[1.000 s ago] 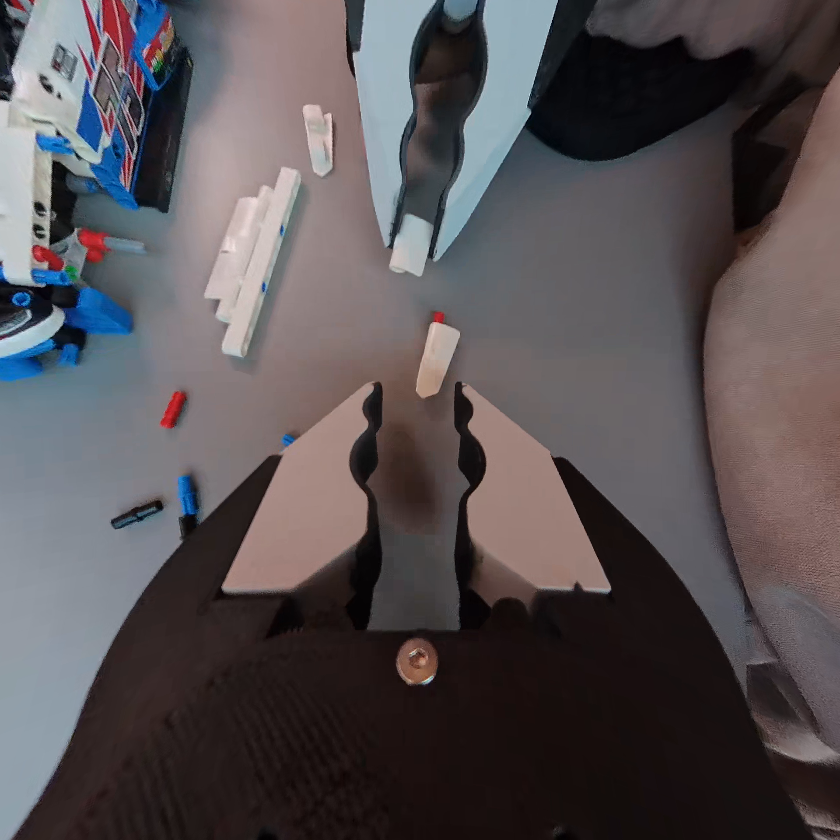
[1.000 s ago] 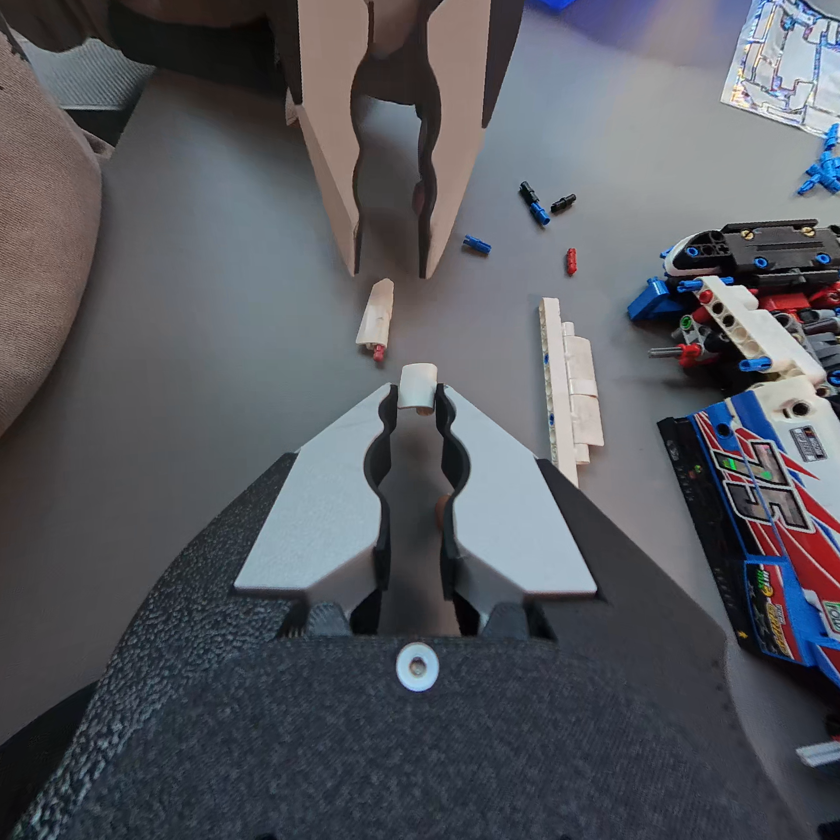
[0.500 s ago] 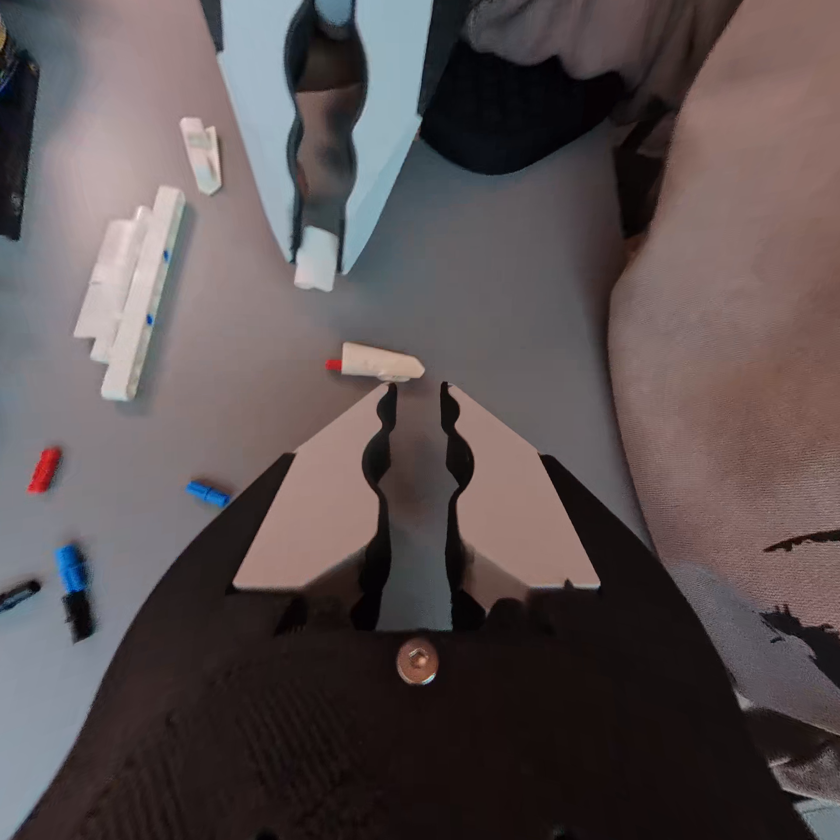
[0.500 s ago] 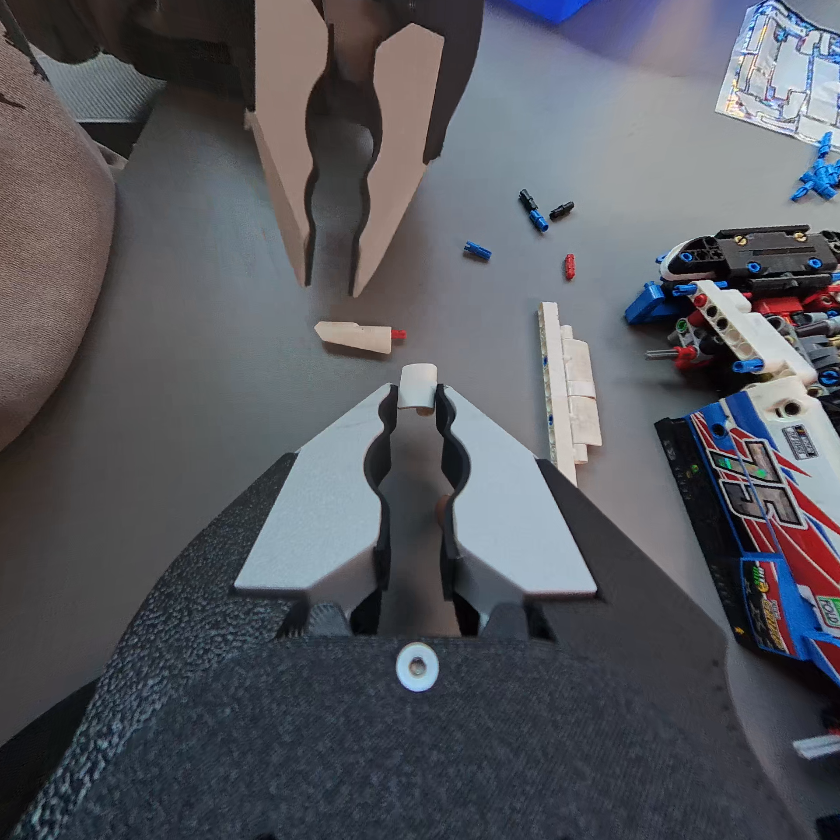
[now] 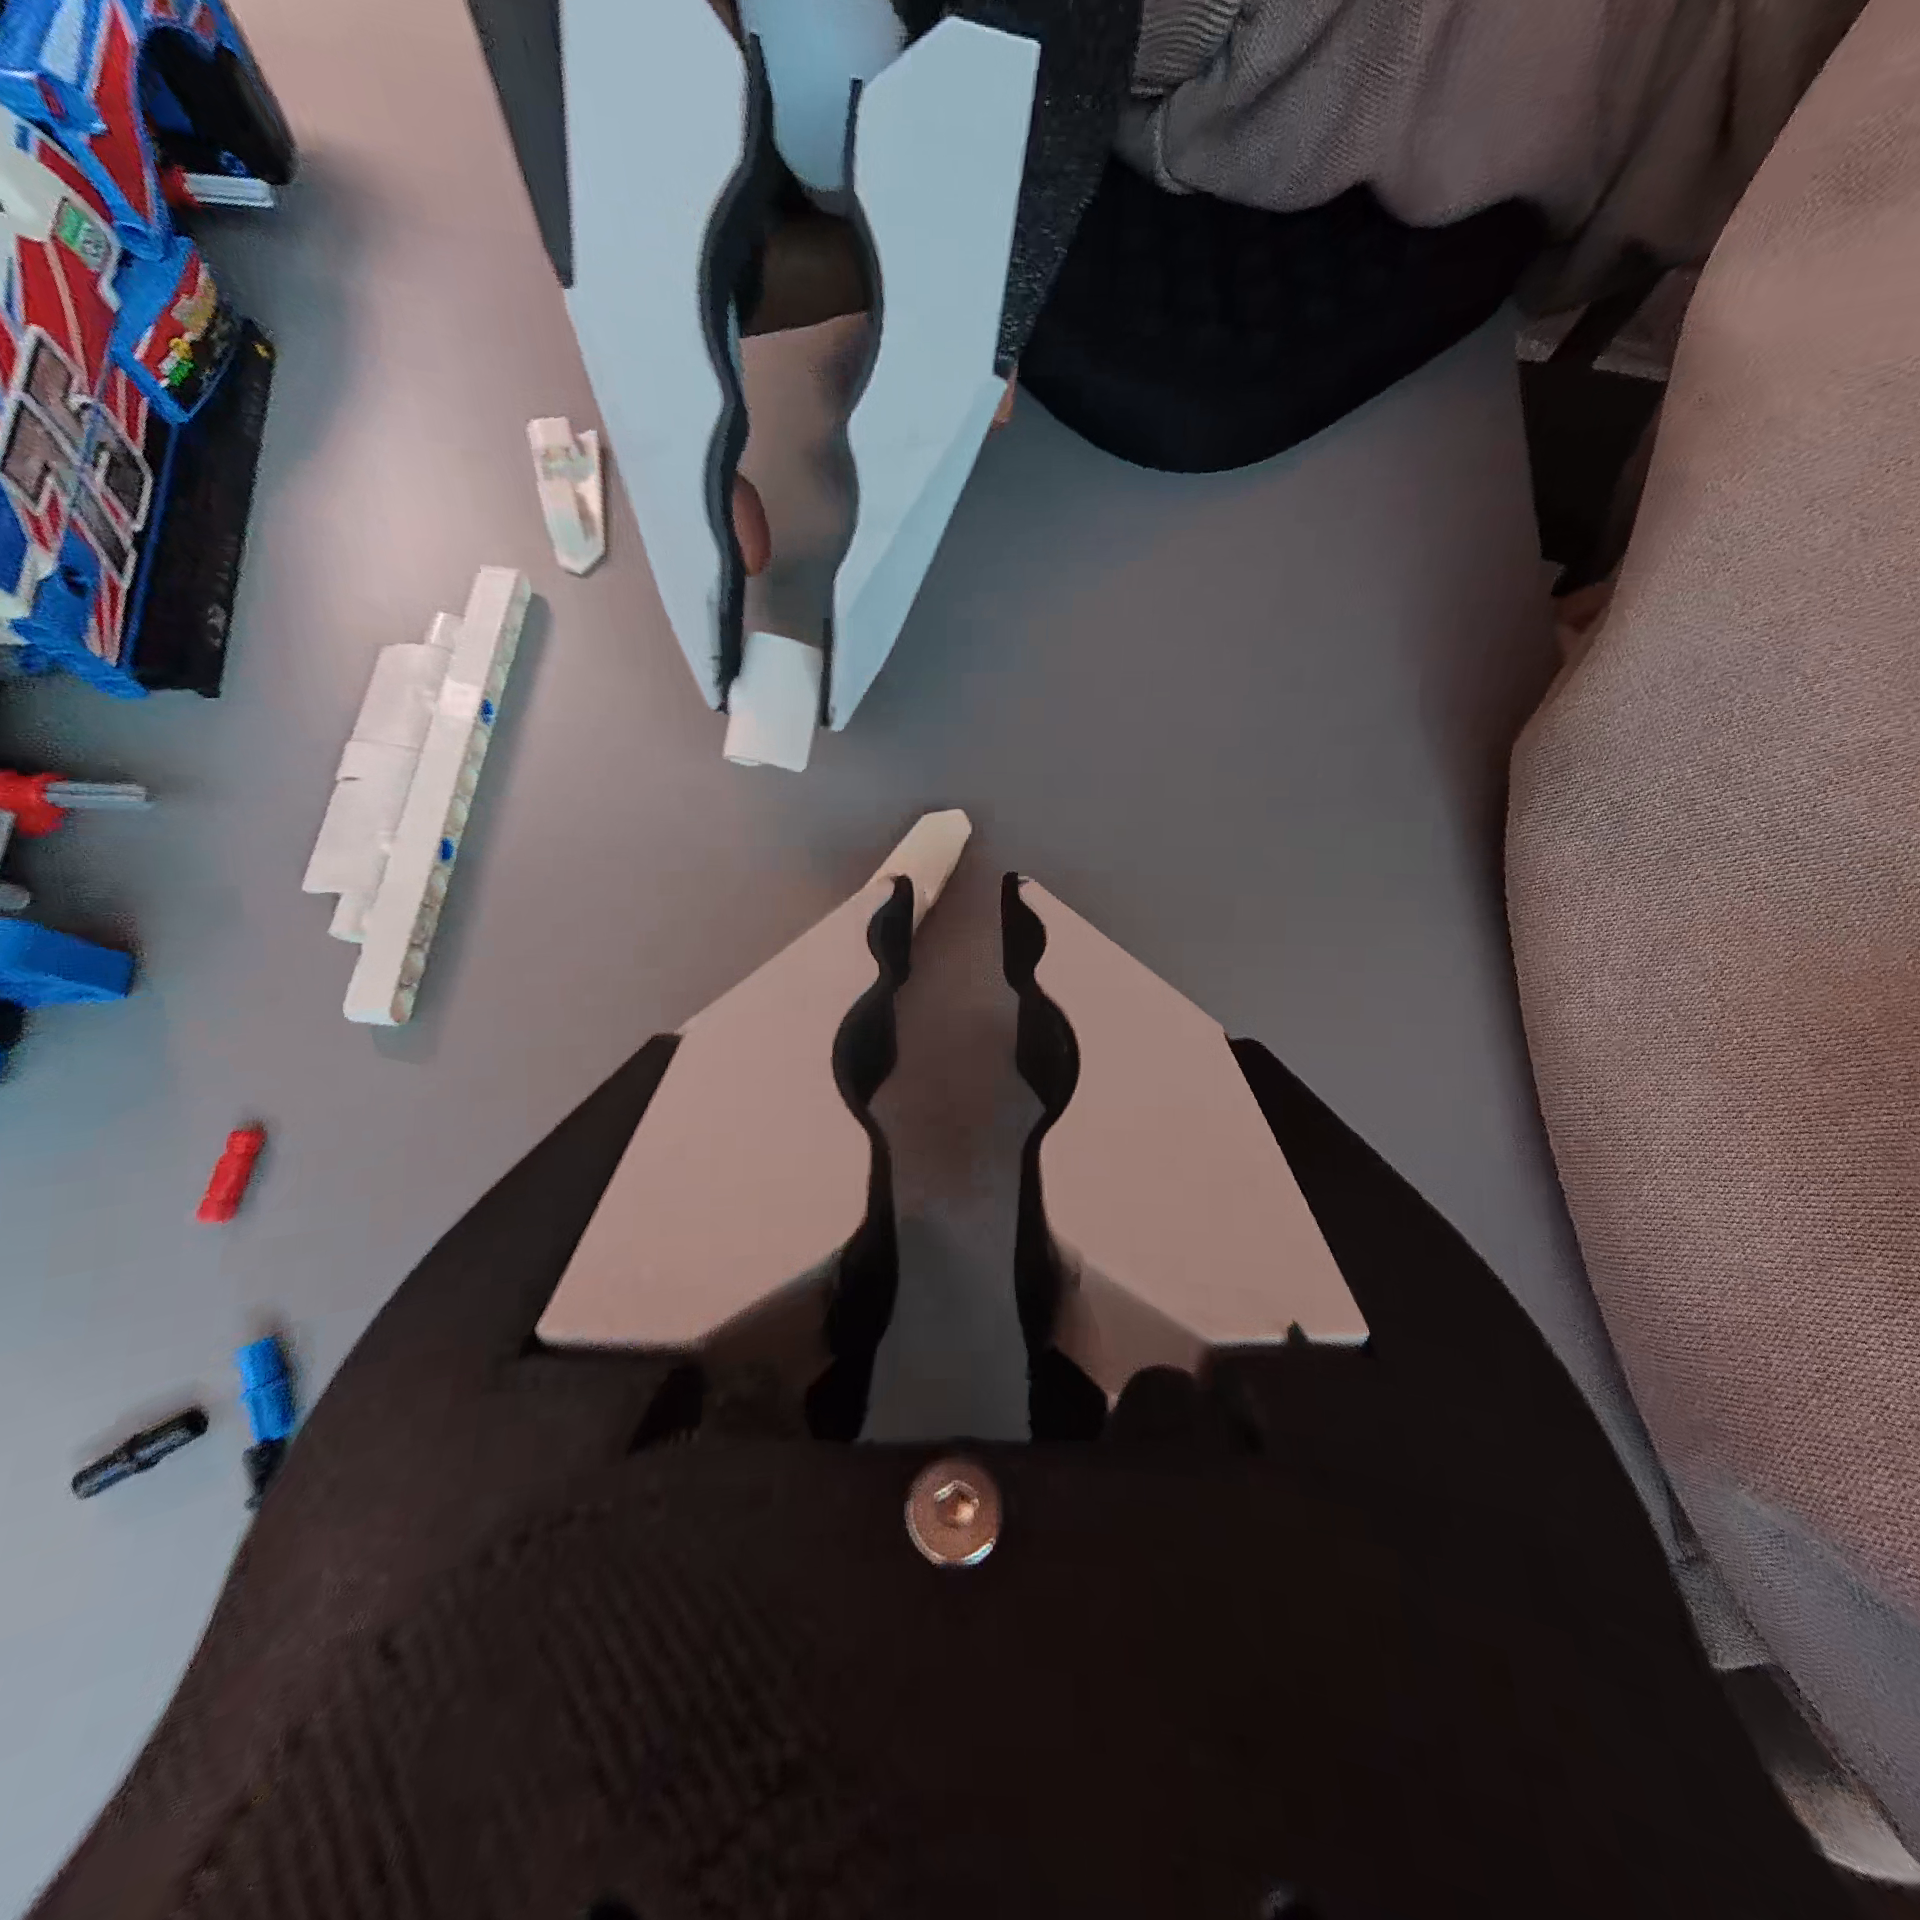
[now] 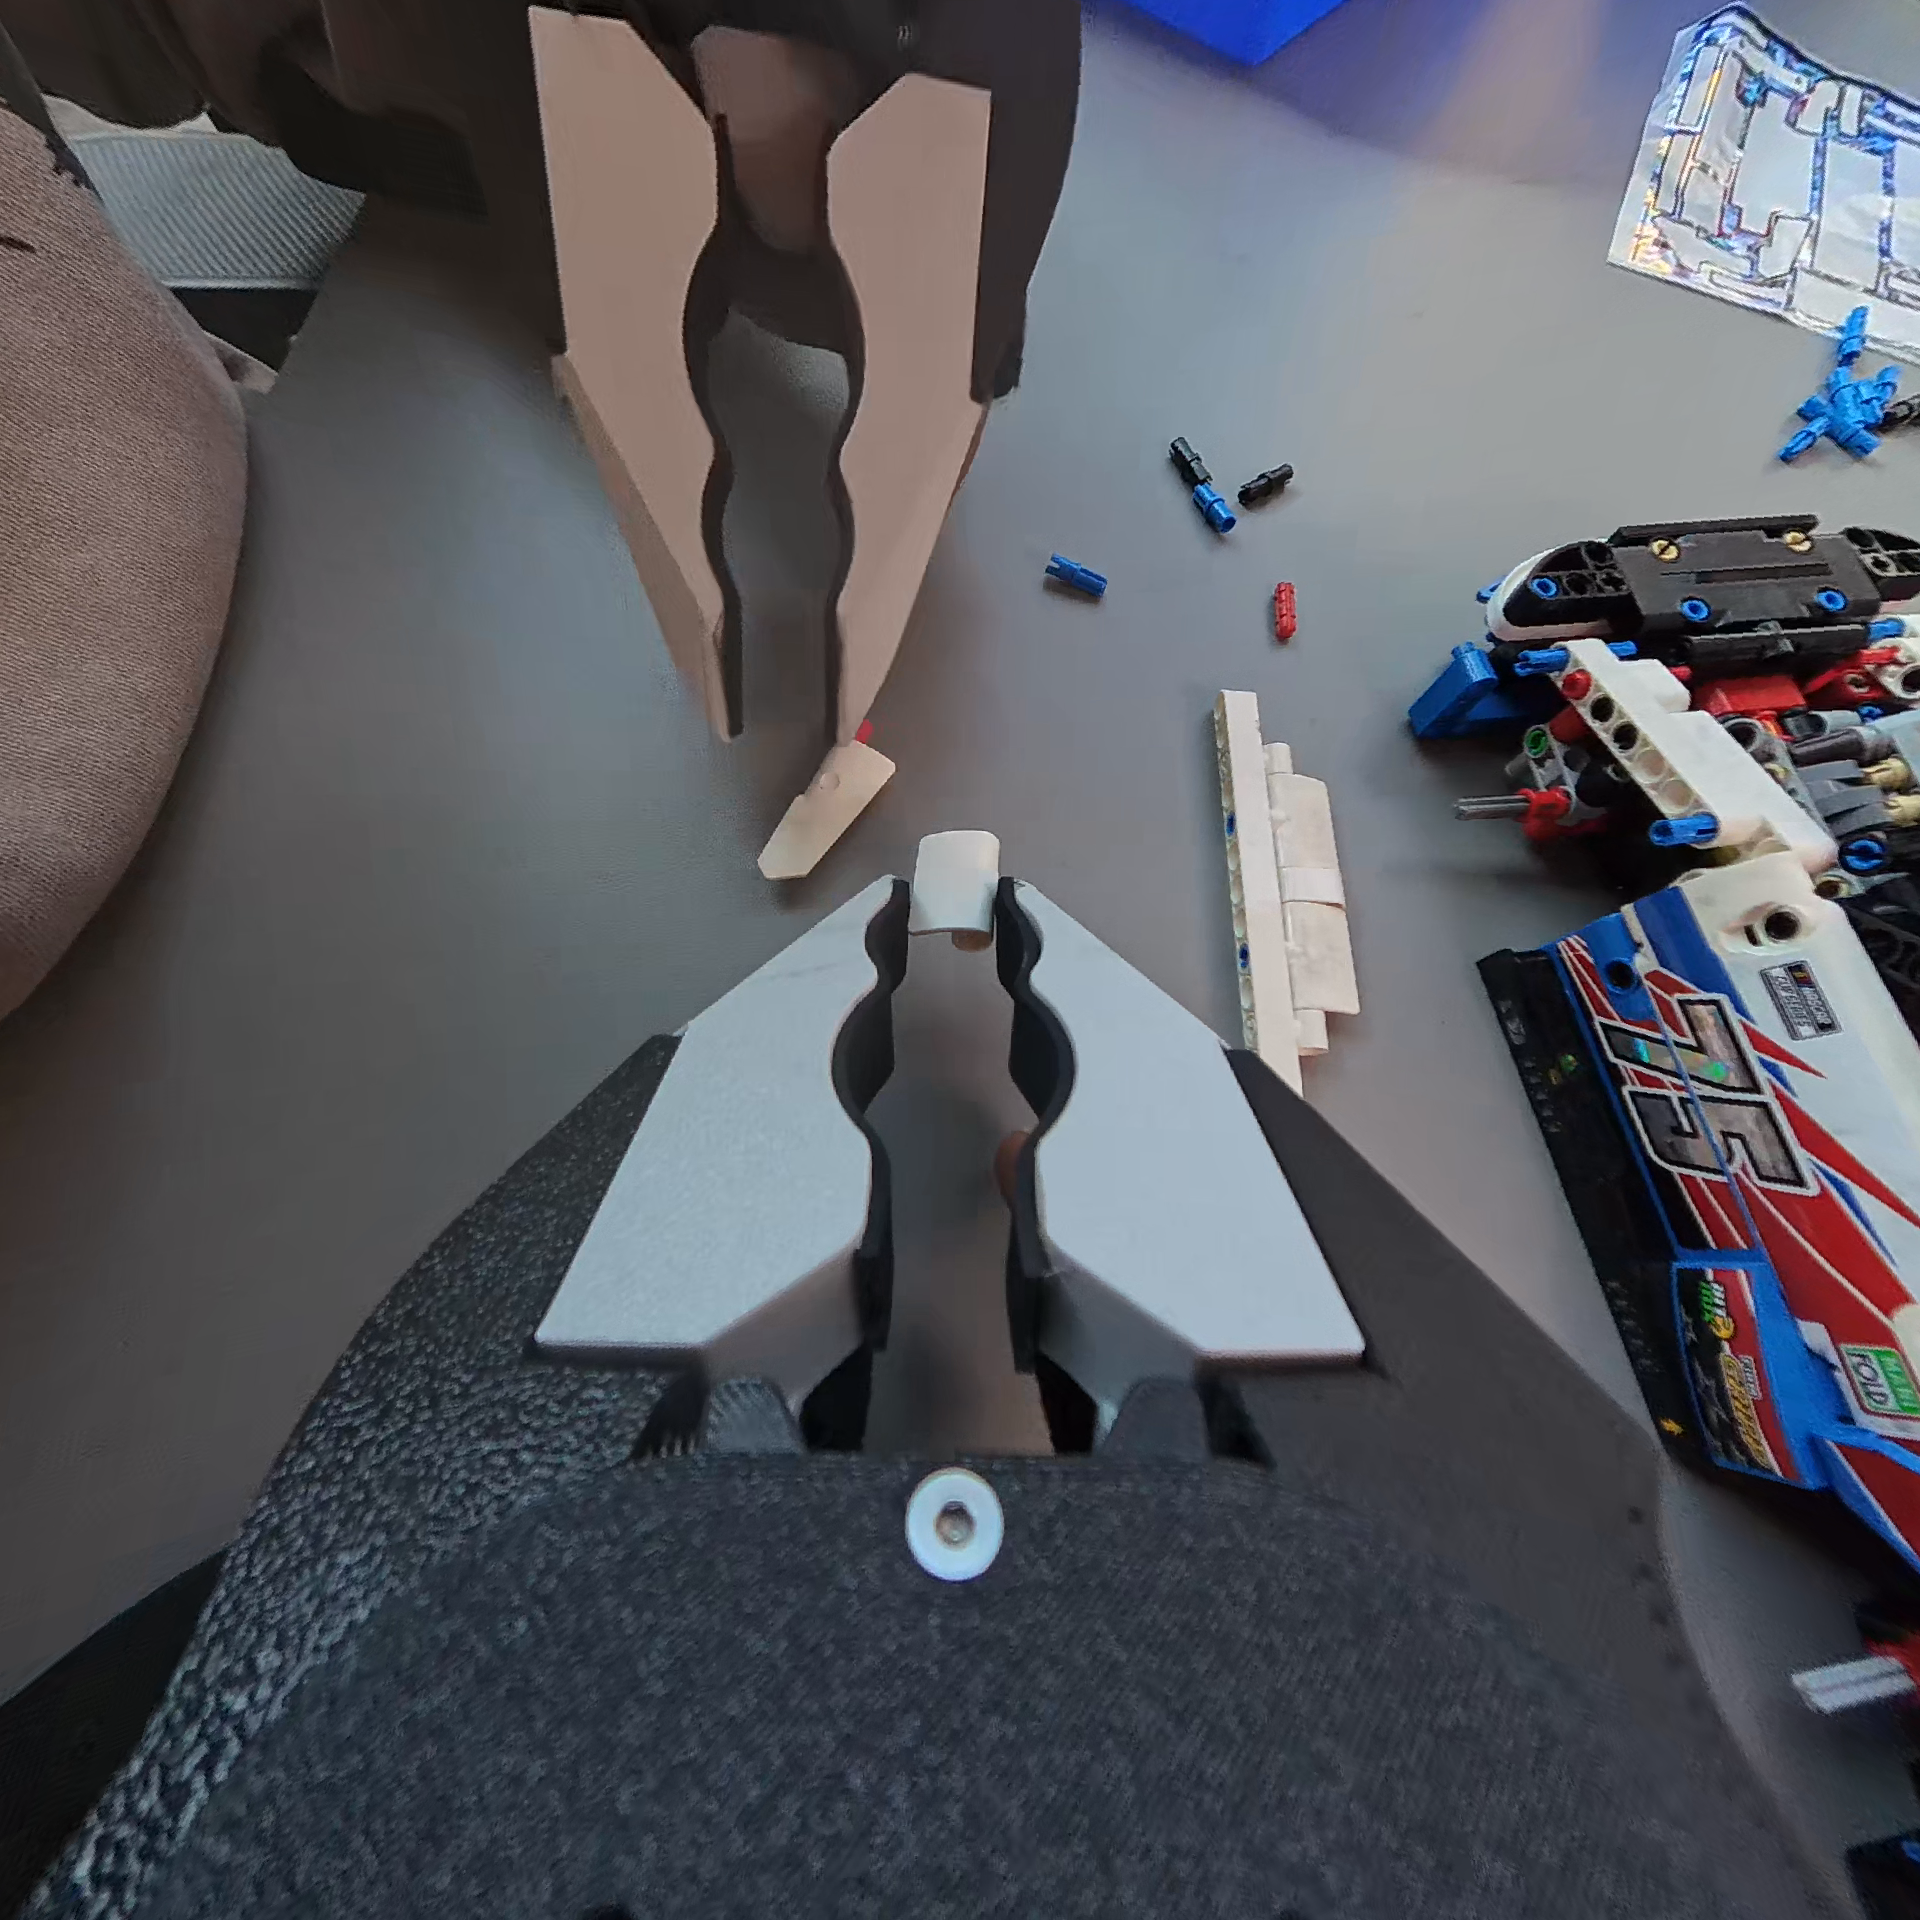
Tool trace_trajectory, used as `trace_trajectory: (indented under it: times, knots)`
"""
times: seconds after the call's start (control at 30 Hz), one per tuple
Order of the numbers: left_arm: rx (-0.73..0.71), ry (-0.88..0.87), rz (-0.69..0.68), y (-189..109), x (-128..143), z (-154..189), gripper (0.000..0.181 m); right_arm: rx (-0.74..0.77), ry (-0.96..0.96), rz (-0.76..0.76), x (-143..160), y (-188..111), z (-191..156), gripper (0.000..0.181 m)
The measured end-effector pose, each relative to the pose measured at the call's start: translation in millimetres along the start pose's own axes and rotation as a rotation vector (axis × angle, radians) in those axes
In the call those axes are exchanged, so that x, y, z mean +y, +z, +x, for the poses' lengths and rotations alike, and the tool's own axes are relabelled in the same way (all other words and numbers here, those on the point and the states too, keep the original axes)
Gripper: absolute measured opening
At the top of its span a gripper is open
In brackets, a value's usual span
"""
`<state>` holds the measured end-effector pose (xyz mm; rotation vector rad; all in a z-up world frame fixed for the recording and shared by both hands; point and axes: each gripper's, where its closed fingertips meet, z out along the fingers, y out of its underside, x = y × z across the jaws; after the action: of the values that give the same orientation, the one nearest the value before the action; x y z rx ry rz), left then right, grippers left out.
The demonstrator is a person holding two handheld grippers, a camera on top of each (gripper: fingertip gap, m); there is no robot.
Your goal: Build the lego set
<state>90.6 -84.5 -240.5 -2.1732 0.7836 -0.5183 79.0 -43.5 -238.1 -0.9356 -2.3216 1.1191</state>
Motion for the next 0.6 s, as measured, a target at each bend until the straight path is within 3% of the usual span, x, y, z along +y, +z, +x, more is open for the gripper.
trace_trajectory:
  times: [0.03, 0.33, 0.6]
  knots:
    - [-0.022, -0.005, 0.008, -3, 0, -5, 0.016, -0.002, 0.0, -0.002, 0, 1, 0, 0.014]
    - [-0.113, 0.049, -0.039, 1, 12, -22, 0.033, 0.002, -0.001, -0.004, 0, 1, 0, 0.014]
    - [-0.144, 0.104, -0.065, 2, 14, -22, 0.013, 0.003, -0.003, -0.007, 1, 2, 0, 0.014]
